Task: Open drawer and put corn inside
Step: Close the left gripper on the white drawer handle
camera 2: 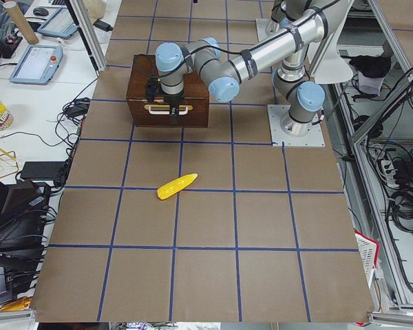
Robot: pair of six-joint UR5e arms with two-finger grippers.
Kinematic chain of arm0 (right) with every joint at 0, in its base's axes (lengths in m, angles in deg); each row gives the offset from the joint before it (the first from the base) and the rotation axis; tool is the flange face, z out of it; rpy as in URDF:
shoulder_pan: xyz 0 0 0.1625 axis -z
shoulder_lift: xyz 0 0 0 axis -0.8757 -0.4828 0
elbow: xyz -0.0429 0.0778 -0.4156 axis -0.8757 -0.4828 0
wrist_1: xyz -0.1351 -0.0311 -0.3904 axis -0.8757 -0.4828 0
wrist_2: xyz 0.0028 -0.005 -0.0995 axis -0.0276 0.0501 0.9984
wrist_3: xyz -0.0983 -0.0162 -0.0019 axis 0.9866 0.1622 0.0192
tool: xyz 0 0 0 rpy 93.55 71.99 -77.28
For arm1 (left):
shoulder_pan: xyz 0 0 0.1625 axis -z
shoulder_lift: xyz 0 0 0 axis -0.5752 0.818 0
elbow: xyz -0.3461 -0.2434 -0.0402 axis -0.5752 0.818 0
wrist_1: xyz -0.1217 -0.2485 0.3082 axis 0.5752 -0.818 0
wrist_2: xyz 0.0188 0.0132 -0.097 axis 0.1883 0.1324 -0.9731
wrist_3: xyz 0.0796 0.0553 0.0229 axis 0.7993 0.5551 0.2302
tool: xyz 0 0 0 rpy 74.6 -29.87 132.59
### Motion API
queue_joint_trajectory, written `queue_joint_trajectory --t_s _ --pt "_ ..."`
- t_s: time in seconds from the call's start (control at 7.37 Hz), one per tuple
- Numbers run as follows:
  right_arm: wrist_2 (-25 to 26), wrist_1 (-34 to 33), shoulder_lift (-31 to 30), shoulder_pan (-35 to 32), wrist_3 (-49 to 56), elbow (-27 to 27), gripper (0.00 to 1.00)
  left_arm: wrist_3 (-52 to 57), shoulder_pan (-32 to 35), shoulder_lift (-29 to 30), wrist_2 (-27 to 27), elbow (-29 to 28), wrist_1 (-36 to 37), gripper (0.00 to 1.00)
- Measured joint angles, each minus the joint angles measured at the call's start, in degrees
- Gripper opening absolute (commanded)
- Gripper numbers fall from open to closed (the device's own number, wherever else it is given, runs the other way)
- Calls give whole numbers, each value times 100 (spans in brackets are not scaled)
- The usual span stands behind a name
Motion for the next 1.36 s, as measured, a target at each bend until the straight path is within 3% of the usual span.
queue_joint_trajectory --t_s 1.36 --pt "-3 -4 -5 0 0 -2 100 387 -111 664 -825 12 165 100"
